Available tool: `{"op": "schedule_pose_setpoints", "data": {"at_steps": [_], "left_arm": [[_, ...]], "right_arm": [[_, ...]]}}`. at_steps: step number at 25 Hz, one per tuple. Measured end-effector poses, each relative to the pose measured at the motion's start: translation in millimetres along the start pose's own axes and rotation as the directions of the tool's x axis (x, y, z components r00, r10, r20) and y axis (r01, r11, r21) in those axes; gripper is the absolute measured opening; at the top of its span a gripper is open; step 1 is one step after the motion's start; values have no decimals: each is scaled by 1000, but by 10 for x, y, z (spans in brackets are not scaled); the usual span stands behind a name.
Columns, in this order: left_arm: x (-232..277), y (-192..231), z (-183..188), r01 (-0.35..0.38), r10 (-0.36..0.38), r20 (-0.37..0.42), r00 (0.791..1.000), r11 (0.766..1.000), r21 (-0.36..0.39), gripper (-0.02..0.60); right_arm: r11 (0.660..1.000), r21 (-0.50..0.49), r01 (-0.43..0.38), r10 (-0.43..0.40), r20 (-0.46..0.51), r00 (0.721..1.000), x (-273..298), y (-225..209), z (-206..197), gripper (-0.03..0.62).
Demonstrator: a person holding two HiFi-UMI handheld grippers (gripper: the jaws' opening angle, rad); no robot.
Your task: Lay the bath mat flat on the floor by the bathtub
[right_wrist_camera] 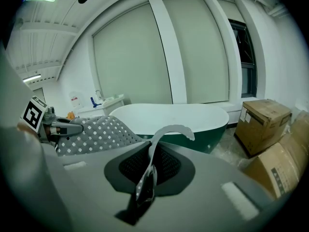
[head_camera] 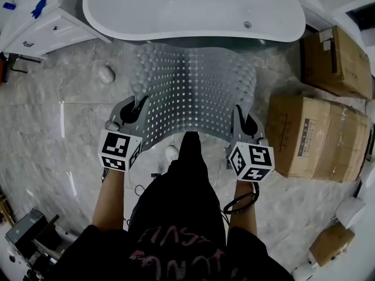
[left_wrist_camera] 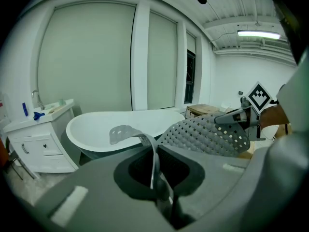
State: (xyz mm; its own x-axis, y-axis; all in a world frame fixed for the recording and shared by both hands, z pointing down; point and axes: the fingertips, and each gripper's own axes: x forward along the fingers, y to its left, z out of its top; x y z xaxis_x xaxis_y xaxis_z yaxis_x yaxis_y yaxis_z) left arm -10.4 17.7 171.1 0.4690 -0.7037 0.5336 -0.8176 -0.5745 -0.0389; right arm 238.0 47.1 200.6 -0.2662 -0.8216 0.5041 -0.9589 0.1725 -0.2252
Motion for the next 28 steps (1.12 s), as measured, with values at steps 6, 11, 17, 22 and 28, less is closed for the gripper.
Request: {"op": "schedule_pose_setpoints", "data": {"at_steps": [6,11,17,22,28], "left_arm": [[220,421,-281,8,-10,-55,998,999,-39,17],[450,645,-489,17,-22,-96,995,998,-62,17],[763,832,-751,6,-17,-127,992,997,-83,17],[997,962,-1089,-4,-12,-151,988,995,-105,16],[1394,1086,-1561,-1,-15,-157,987,995,-102,17]], "right_arm": [[1000,5,13,-13,-64,998,439,194,-103,41],[1000,-8,8,-9,-107,994,785,319,-171,43],[1000,-1,10,-10,-143,990,1178,267,-350,43],[1000,-7,15,-16,-171,985,1464,195,-604,43],[999,-10,30,-31,-197,980,1856,107,-1005,43]]}}
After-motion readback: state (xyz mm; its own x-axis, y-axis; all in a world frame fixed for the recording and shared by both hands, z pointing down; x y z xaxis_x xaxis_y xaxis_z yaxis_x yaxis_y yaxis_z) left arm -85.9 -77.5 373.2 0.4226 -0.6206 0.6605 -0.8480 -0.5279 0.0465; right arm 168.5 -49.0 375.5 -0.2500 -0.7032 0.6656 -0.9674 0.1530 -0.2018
